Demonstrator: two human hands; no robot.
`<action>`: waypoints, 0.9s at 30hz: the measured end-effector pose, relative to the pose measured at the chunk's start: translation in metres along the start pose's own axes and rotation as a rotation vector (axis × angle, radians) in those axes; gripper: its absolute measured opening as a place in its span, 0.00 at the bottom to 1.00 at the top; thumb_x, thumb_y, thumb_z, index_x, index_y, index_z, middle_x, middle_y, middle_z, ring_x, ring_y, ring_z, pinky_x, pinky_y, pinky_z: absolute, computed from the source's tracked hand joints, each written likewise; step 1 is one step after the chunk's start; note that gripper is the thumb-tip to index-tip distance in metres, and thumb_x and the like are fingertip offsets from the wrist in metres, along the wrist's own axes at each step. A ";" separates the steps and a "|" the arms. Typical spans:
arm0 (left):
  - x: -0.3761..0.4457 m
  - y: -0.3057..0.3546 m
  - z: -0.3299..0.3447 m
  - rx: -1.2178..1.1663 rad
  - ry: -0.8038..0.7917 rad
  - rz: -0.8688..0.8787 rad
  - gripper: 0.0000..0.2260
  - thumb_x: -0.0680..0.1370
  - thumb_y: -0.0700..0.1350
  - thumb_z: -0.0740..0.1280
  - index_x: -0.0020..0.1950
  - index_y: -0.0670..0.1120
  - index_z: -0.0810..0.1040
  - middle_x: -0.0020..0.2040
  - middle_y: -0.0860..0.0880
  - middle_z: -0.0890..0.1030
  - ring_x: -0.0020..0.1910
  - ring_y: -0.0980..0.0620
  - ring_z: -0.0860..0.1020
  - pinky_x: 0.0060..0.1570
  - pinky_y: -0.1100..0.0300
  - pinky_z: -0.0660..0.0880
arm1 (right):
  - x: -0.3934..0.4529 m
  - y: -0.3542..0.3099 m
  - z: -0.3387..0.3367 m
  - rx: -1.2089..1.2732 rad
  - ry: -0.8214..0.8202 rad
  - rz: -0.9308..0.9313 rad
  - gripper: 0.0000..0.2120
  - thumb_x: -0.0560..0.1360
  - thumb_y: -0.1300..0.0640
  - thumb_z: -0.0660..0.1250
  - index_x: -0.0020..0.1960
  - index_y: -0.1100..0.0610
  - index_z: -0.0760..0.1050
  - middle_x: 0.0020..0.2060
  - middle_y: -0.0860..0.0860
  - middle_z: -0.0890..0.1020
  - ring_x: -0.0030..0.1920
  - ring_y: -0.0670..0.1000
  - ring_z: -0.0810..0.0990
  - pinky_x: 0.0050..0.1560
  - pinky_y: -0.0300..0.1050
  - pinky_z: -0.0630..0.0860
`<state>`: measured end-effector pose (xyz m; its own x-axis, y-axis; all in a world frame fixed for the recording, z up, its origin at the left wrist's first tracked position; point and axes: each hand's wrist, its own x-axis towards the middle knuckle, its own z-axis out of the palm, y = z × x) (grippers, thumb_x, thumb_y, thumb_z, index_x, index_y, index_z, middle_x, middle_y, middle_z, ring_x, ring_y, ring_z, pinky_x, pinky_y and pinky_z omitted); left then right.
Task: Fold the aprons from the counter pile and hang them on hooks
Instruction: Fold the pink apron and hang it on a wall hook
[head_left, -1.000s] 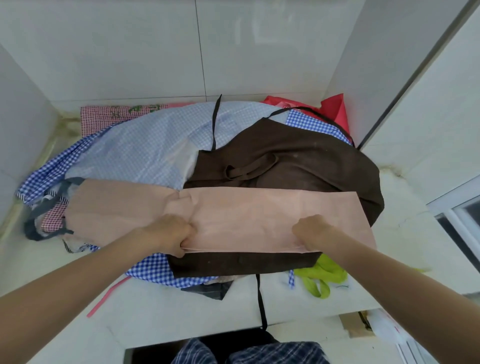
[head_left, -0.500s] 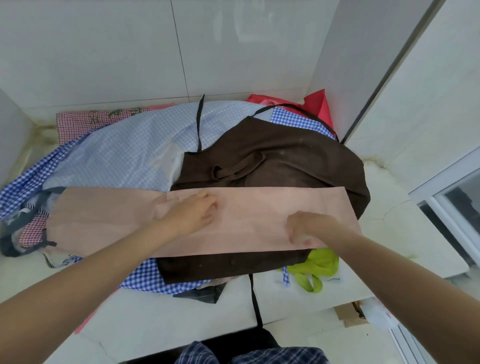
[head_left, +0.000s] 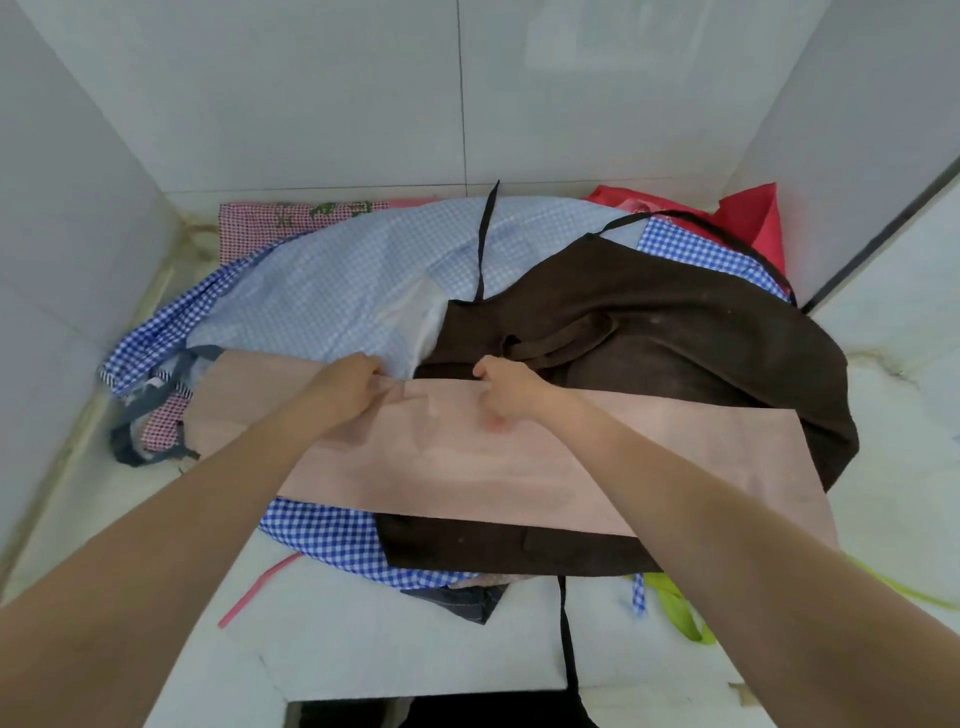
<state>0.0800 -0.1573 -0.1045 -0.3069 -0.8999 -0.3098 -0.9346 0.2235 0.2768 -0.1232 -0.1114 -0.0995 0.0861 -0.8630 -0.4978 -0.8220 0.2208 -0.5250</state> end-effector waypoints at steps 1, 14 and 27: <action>-0.001 0.000 -0.001 -0.011 0.025 0.009 0.10 0.79 0.40 0.62 0.57 0.36 0.77 0.57 0.38 0.78 0.56 0.41 0.75 0.53 0.57 0.67 | 0.003 -0.002 0.003 0.054 0.012 0.024 0.24 0.72 0.72 0.62 0.67 0.62 0.68 0.63 0.59 0.73 0.60 0.60 0.76 0.58 0.50 0.75; -0.004 -0.039 -0.045 -0.110 -0.148 -0.014 0.08 0.79 0.45 0.64 0.42 0.43 0.73 0.35 0.50 0.76 0.34 0.52 0.77 0.33 0.61 0.69 | 0.020 0.013 -0.016 0.101 0.122 0.096 0.10 0.70 0.74 0.60 0.40 0.62 0.77 0.43 0.63 0.83 0.42 0.59 0.84 0.49 0.49 0.81; 0.009 -0.076 -0.159 0.138 -0.256 -0.223 0.15 0.80 0.44 0.64 0.34 0.41 0.74 0.29 0.48 0.80 0.26 0.54 0.78 0.27 0.65 0.71 | 0.021 -0.018 -0.046 0.045 -0.142 0.143 0.11 0.76 0.69 0.62 0.37 0.57 0.70 0.36 0.53 0.77 0.19 0.40 0.75 0.27 0.33 0.76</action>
<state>0.1766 -0.2419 0.0164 -0.1116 -0.8134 -0.5709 -0.9937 0.0961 0.0572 -0.1319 -0.1541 -0.0687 0.0512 -0.7493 -0.6603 -0.8059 0.3594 -0.4704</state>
